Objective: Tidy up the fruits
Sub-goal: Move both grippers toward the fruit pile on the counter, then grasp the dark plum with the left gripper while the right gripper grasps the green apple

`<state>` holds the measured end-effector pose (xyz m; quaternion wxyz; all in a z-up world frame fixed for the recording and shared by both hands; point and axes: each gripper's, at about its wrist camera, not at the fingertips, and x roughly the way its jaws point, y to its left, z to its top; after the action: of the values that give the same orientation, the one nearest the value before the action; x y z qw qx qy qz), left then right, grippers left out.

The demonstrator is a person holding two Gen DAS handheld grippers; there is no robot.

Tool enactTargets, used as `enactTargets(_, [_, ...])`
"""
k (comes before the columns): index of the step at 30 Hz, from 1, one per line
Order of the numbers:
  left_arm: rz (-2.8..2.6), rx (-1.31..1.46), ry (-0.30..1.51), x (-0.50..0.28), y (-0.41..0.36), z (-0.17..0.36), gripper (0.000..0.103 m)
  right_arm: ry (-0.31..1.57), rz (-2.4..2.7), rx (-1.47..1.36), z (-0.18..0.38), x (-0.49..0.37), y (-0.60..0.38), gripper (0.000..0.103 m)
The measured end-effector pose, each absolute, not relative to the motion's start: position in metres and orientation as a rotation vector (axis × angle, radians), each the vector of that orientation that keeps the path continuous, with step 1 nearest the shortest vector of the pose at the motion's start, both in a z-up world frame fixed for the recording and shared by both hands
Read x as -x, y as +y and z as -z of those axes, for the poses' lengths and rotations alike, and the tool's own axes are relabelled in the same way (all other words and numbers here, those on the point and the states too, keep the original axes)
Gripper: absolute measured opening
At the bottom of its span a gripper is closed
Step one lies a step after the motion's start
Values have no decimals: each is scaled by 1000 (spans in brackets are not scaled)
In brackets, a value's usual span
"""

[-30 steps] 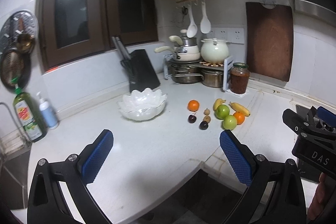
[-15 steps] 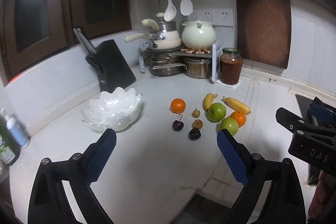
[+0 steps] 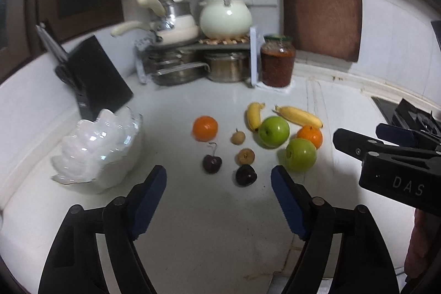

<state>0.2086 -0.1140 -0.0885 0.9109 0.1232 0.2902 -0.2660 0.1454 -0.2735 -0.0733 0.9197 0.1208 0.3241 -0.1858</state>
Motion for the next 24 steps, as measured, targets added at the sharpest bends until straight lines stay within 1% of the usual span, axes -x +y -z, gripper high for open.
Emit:
enactTargets(4, [585, -267, 642, -221, -124, 102, 72, 694, 376, -262, 84, -158, -277, 79])
enactTargets(6, [613, -259, 675, -228, -129, 110, 64, 711, 359, -276, 90, -164, -280, 78])
enactTargets(9, [611, -262, 722, -238, -137, 122, 60, 731, 329, -293, 99, -174, -285, 76])
enactTargets(10, [610, -260, 729, -240, -139, 124, 60, 744, 318, -297, 102, -177, -287, 74])
enactTargets(13, [613, -270, 747, -245, -144, 133, 59, 775, 293, -308, 113, -186, -292, 72])
enactTargets(16, [613, -289, 755, -248, -150, 139, 58, 808, 271, -332, 125, -194, -296, 68])
enactTargets(20, [614, -295, 773, -253, -156, 143, 56, 826, 247, -361, 132, -201, -301, 67])
enactTargets(22, [616, -301, 782, -255, -160, 146, 54, 829, 237, -370, 134, -204, -303, 67])
enactTargets(24, [619, -304, 792, -257, -162, 148, 48, 832, 232, -366, 135, -207, -303, 66])
